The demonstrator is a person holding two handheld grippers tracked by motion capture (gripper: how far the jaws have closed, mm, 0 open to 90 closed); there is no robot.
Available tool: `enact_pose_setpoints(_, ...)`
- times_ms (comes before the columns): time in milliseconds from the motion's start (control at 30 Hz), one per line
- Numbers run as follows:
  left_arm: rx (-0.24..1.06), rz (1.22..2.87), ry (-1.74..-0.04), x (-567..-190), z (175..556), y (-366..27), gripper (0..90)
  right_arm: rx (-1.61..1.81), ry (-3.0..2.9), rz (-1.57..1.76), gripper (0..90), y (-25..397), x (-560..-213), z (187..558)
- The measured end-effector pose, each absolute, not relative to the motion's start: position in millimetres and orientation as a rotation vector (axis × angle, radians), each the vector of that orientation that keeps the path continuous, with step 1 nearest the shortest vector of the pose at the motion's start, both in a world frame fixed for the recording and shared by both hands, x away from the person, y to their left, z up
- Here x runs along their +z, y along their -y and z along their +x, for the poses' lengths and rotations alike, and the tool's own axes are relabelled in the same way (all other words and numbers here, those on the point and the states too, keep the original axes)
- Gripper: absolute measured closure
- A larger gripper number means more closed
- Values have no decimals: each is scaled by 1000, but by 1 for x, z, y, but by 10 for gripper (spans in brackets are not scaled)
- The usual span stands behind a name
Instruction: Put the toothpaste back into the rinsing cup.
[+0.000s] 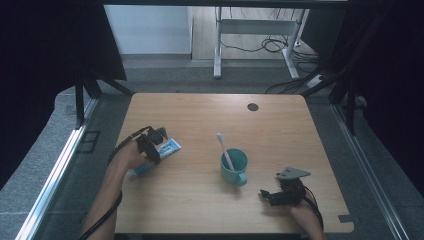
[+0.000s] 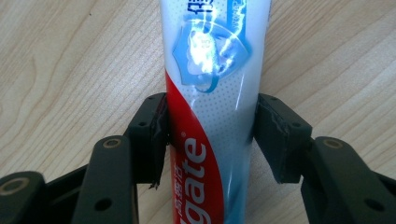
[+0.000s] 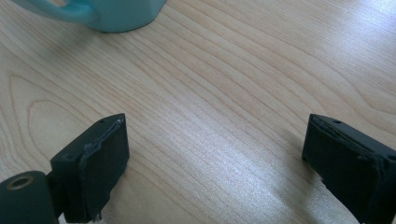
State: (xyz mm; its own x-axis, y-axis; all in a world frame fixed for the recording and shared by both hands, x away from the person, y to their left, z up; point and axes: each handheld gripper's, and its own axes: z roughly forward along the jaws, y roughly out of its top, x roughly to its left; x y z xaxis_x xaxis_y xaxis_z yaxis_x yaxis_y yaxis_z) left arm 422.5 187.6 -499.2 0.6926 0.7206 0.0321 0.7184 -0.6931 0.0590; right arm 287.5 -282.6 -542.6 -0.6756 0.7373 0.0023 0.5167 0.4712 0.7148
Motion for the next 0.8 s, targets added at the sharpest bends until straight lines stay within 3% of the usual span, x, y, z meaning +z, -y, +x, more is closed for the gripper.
enact_pose_setpoints(233, 76, 2903, -1228, -500, 426, -181, 497, 1018, -2417, 1065, 71, 283, -543, 288)
enact_pose_setpoints(367, 79, 2912, -1220, -498, 425, -180, 566, 1018, -2417, 1065, 71, 283, -543, 288)
enact_pose_setpoints(533, 75, 2874, -1227, -494, 424, -184, 674, 1018, -2417, 1065, 71, 283, -543, 288)
enact_pose_setpoints(800, 35, 2795, -1222, -490, 422, -195, 724, 1018, -2416, 1065, 71, 283, -543, 288)
